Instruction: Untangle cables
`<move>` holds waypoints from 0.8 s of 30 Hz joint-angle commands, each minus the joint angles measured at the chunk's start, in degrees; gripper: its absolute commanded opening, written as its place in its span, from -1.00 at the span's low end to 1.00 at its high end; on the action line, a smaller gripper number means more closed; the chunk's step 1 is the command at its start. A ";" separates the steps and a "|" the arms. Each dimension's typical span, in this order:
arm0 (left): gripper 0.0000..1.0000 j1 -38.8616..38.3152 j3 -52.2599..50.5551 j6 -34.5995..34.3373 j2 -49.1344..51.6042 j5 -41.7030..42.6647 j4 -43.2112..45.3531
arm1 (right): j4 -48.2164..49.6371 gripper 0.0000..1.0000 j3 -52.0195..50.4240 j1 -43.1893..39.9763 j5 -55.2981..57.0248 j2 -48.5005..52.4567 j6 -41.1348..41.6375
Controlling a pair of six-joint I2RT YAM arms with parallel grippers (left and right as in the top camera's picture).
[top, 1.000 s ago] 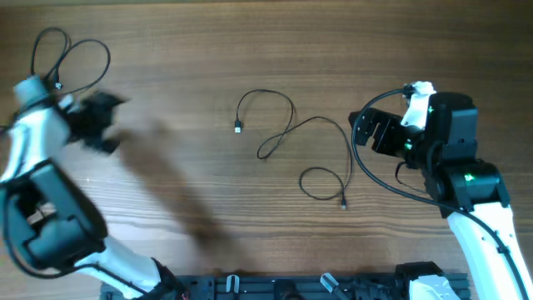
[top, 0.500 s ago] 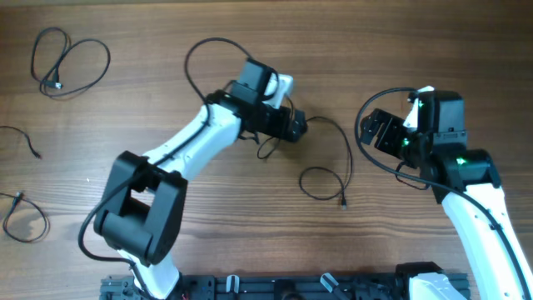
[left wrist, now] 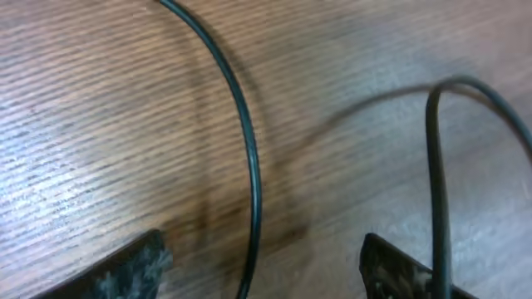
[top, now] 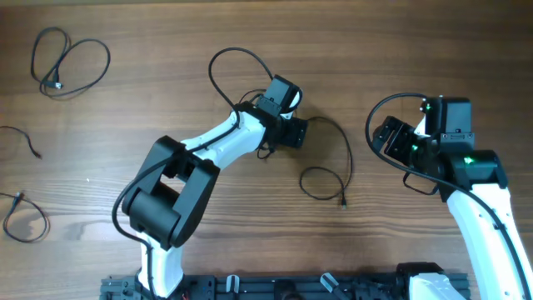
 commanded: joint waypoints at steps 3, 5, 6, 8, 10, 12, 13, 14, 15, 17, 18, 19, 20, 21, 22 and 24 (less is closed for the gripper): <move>-0.92 -0.04 0.02 -5.75 1.01 -0.59 0.15 | -0.35 0.99 0.07 -0.20 1.33 0.22 -1.31; -0.92 1.40 0.87 -5.86 -2.69 -0.59 -2.47 | -0.35 1.00 0.07 -0.20 1.33 0.22 -1.29; -0.92 2.36 1.68 -6.23 -5.14 -0.61 -4.44 | -0.44 0.99 0.07 -0.20 1.33 0.22 -1.29; -0.92 4.81 3.30 -6.62 -10.88 -0.63 -8.72 | -0.48 1.00 0.07 -0.20 1.33 0.22 -1.29; -0.92 8.41 3.63 -6.64 -17.88 -0.68 -12.31 | -0.50 0.99 0.07 -0.20 1.31 0.22 -1.27; -0.92 12.76 3.63 -6.64 -24.11 -0.83 -15.56 | -0.39 1.00 0.07 -0.20 1.31 0.24 -1.25; -0.92 14.88 3.63 -6.62 -26.45 -0.87 -16.92 | -0.26 0.99 0.07 -0.20 1.31 0.24 -1.25; -0.92 16.76 3.61 -6.64 -28.30 -1.22 -18.34 | -0.26 0.99 0.07 -0.20 1.31 0.24 -1.25; -0.92 18.73 3.61 -6.62 -29.79 -2.10 -19.69 | -0.31 0.99 0.07 -0.20 1.29 0.24 -1.22; -0.92 22.18 3.61 -6.73 -31.52 -4.11 -21.73 | -0.39 0.99 0.07 -0.20 1.27 0.22 -1.25; -0.92 23.69 3.61 -6.86 -31.91 -4.90 -22.38 | -0.46 1.00 0.07 -0.20 1.27 0.24 -1.22; -0.92 26.23 3.61 -6.86 -32.13 -5.11 -23.37 | -0.48 0.99 0.07 -0.20 1.27 0.24 -1.20; -0.92 27.50 3.61 -6.86 -32.13 -5.09 -23.98 | -0.48 0.99 0.07 -0.20 1.27 0.24 -1.22; -0.92 28.61 3.61 -6.84 -32.11 -5.14 -24.74 | -0.50 1.00 0.07 -0.20 1.27 0.24 -1.22; -0.92 30.21 3.61 -6.86 -32.11 -5.95 -25.73 | -0.61 0.99 0.07 -0.20 1.25 0.24 -1.22; -0.92 33.40 3.61 -7.08 -32.13 -9.16 -27.52 | -0.68 1.00 0.07 -0.20 1.07 0.24 -0.74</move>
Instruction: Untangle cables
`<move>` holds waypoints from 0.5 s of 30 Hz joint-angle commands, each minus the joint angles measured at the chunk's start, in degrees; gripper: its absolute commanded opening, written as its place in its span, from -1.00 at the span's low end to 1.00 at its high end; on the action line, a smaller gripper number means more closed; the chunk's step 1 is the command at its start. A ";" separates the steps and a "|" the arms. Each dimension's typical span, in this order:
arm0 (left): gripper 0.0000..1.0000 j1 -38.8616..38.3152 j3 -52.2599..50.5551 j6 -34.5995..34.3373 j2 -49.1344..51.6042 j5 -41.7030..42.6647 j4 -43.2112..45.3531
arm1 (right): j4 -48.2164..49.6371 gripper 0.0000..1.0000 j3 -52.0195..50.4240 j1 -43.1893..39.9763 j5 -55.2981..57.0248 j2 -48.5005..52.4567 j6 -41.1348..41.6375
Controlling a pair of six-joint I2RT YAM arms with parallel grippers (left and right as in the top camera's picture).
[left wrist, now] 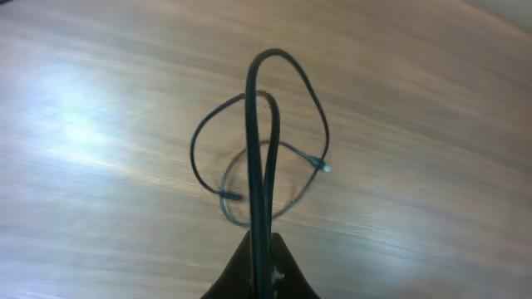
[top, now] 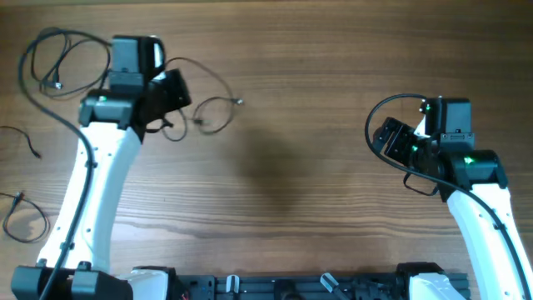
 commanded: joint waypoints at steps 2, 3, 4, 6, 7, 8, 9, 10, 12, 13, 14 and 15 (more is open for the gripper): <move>-0.92 6.49 0.37 -4.76 -0.31 -10.14 -4.15 | -0.13 0.99 0.07 -0.20 0.94 0.22 0.74; -0.92 7.80 0.37 -6.27 -0.31 -13.00 -5.18 | -0.13 0.99 0.07 -0.20 0.79 0.22 0.74; -0.92 9.14 0.37 -6.73 -0.31 -15.41 -5.51 | -0.13 0.99 0.07 -0.20 0.76 0.22 0.72; -0.92 12.61 0.37 -6.73 -0.31 -19.80 -4.31 | -0.13 0.99 0.07 -0.17 0.74 0.24 0.74; -0.92 13.92 0.37 -6.73 -0.31 -20.59 -3.76 | -0.13 0.98 0.07 -0.17 0.72 0.22 0.72; -0.92 15.56 0.37 -6.73 -0.28 -20.65 -3.06 | -0.13 1.00 0.07 -0.17 0.72 0.22 0.74; -0.92 17.11 0.37 -7.19 -0.13 -20.61 -2.54 | -0.13 0.99 0.07 -0.17 0.72 0.24 0.74; -0.92 18.51 0.37 -7.17 0.04 -20.63 -2.21 | -0.07 1.00 0.07 -0.17 0.74 0.24 0.74; -0.92 20.26 0.37 -7.17 0.61 -20.61 -2.19 | 0.22 0.99 0.07 -0.17 0.76 0.24 0.76; -0.92 21.03 0.35 -7.19 1.16 -20.39 -2.19 | 0.48 0.99 0.07 -0.20 0.76 0.24 0.76; -0.92 21.44 0.31 -7.65 1.86 -20.17 -2.16 | 0.72 0.99 0.07 -0.17 0.79 0.24 0.98; -0.92 21.64 0.26 -8.46 3.19 -19.91 -2.29 | 0.74 1.00 0.07 -0.17 0.79 0.24 1.60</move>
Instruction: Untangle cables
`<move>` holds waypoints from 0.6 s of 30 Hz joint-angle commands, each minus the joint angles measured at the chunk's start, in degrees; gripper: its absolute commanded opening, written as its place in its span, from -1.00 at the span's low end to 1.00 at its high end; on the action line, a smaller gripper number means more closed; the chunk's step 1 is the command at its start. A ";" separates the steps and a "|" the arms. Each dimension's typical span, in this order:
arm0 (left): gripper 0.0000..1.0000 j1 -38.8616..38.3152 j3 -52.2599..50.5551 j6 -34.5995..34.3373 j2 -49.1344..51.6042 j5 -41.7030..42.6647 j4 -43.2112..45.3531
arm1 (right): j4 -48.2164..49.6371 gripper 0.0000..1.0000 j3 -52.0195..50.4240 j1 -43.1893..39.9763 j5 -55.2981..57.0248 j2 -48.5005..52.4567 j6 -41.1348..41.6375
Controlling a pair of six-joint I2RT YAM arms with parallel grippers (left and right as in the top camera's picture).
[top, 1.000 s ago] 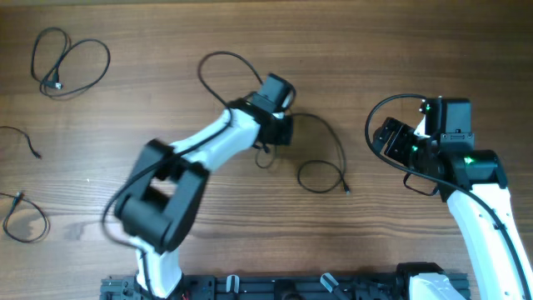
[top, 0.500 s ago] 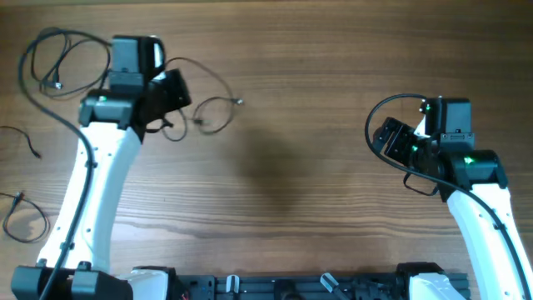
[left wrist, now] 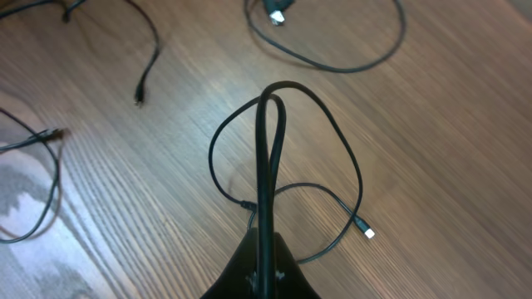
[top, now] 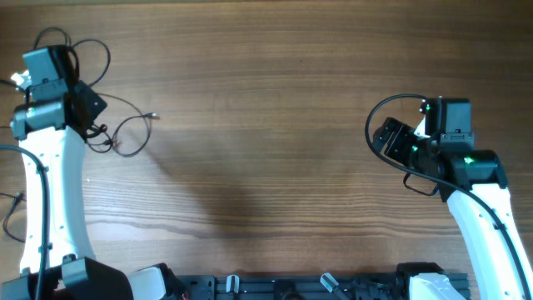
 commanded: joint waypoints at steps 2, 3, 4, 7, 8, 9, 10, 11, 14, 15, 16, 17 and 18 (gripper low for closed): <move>-0.92 0.68 0.24 -2.40 5.07 2.01 -0.22 | 0.39 0.99 0.07 -0.17 0.79 0.24 1.92; -0.92 0.68 0.24 -3.56 6.45 3.54 -0.42 | 0.42 0.99 0.07 -0.17 0.81 0.24 1.92; -0.92 0.68 0.24 -4.02 7.76 4.68 -0.50 | 0.39 0.99 0.07 -0.17 0.81 0.24 1.92; -0.92 0.61 0.24 -7.61 14.34 4.76 -0.74 | 0.31 0.99 0.07 -0.17 0.79 0.24 1.92; -0.45 0.61 0.24 -7.58 15.32 4.76 -1.05 | 0.33 0.99 0.07 -0.17 0.79 0.24 1.92; 0.16 0.61 0.24 -7.58 16.22 4.76 -1.44 | 0.35 1.00 0.07 -0.17 0.81 0.24 1.92; 1.00 0.61 0.24 -7.58 16.52 4.76 -1.84 | 0.44 1.00 0.07 -0.17 0.81 0.24 1.92; 1.00 0.61 0.26 -7.58 16.50 4.76 -2.05 | 0.59 0.99 0.07 -0.17 0.81 0.24 1.92; 1.00 0.46 0.28 -7.56 15.63 4.81 -2.05 | 1.16 0.99 0.07 -0.17 0.79 0.24 2.03; 1.00 0.28 0.39 -7.39 15.08 4.83 -2.03 | 1.25 1.00 0.07 -0.17 0.79 0.24 2.40; 1.00 0.00 0.81 -7.30 14.21 4.98 -2.03 | 1.22 1.00 0.07 -0.17 0.79 0.24 2.86; 1.00 -0.50 1.51 -7.23 12.96 5.18 -2.03 | 1.16 1.00 0.07 -0.17 0.79 0.24 3.37; 1.00 -1.01 2.32 -6.10 11.76 6.01 -1.75 | 1.16 0.99 0.07 -0.17 0.76 0.24 3.39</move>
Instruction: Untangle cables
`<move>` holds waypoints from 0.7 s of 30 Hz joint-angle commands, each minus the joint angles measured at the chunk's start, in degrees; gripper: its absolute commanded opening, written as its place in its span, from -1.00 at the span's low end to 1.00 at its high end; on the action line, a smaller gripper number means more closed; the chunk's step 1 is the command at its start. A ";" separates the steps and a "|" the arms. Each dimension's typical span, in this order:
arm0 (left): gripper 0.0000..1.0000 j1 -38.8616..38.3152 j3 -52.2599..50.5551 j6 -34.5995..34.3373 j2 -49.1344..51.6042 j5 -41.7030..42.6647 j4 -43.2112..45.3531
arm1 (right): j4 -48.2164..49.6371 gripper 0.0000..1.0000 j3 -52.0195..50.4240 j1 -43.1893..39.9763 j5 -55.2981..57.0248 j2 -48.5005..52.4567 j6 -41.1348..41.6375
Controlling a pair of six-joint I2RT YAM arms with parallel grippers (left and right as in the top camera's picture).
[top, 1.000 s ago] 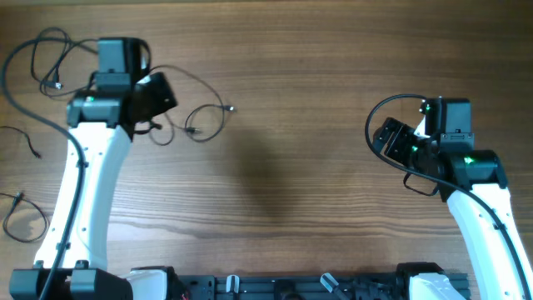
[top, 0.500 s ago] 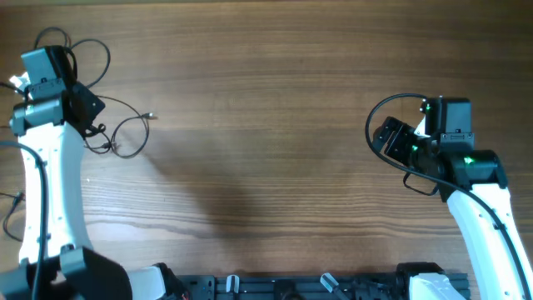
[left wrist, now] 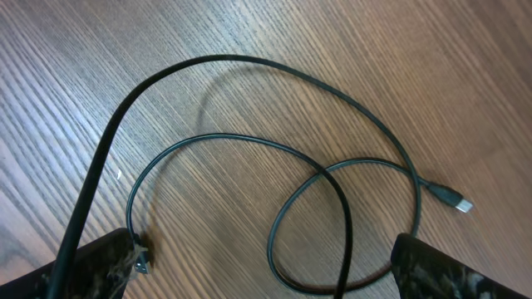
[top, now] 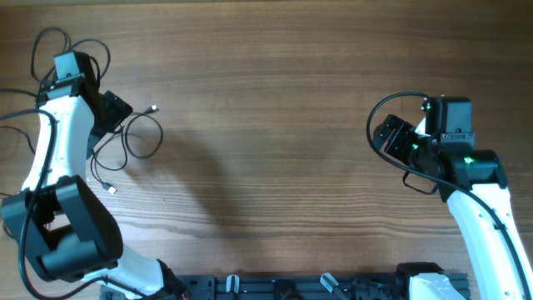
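Observation:
A thin black cable lies in loose loops on the wooden table at the left, one plug toward the middle and the other nearer the front. In the left wrist view the same cable crosses itself on the wood, with a plug at the right. My left gripper stands open just above it, its fingers wide apart, touching nothing. Far to the right, my right gripper holds nothing that I can see.
Another black cable loops at the back left corner, partly under my left arm. The left arm's base takes up the front left. The right arm's own lead arcs over its wrist.
My left gripper was shut on the cable's bight at the far left. Now it is open a little further right, and the cable lies loose on the table below it.
My left gripper stood open over a cable at the table's middle. Then it was shut on that cable toward the back left, then further left beside other cables. Now the cable lies released at the left. The right arm stayed still.

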 commanded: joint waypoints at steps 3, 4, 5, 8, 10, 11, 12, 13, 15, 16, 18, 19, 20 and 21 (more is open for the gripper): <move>1.00 -2.80 3.74 4.28 -8.17 8.81 3.74 | 0.17 0.99 0.07 -0.17 0.76 0.24 1.33; 1.00 -3.37 3.74 5.14 -9.40 11.91 5.49 | 0.00 1.00 0.07 -0.17 0.76 0.24 1.33; 1.00 -3.76 3.74 5.11 -9.94 13.03 6.58 | -0.20 0.99 0.07 -0.17 0.76 0.24 1.31; 1.00 -4.28 3.74 4.52 -9.29 10.47 9.94 | -1.36 0.99 0.07 -0.17 0.79 0.24 1.20; 1.00 -3.96 3.74 -1.40 -6.93 -1.03 6.10 | -1.95 1.00 0.07 -0.17 0.79 0.24 1.14; 1.00 -3.72 3.74 -3.30 -5.64 -4.33 2.45 | -2.10 0.99 0.07 -0.17 0.79 0.24 1.16; 1.00 -3.43 3.74 -4.42 -4.57 -6.16 -1.29 | -2.29 0.99 0.07 -0.17 0.79 0.24 1.16; 1.00 -3.17 3.74 -4.72 -3.45 -7.32 -5.03 | -2.47 0.99 0.07 -0.17 0.81 0.24 1.16; 1.00 -2.47 3.58 -5.97 -0.57 -9.29 -13.77 | -2.49 0.99 0.07 -0.17 0.81 0.24 1.16; 1.00 -2.21 3.19 -5.99 0.59 -9.68 -15.47 | -2.43 0.99 0.07 -0.17 0.81 0.24 1.16; 1.00 -1.86 2.60 -5.99 2.45 -8.26 -15.61 | -2.10 1.00 0.07 -0.17 0.81 0.24 1.18; 1.00 -1.86 2.60 -5.95 2.89 -5.79 -15.19 | -2.10 0.99 0.07 -0.17 0.79 0.24 1.16; 1.00 -1.88 2.60 -5.92 2.86 -2.93 -15.06 | -2.12 0.99 0.07 -0.17 0.81 0.24 1.16; 1.00 -1.97 2.60 -5.92 2.86 0.02 -15.06 | -2.16 0.99 0.07 -0.17 0.79 0.24 1.16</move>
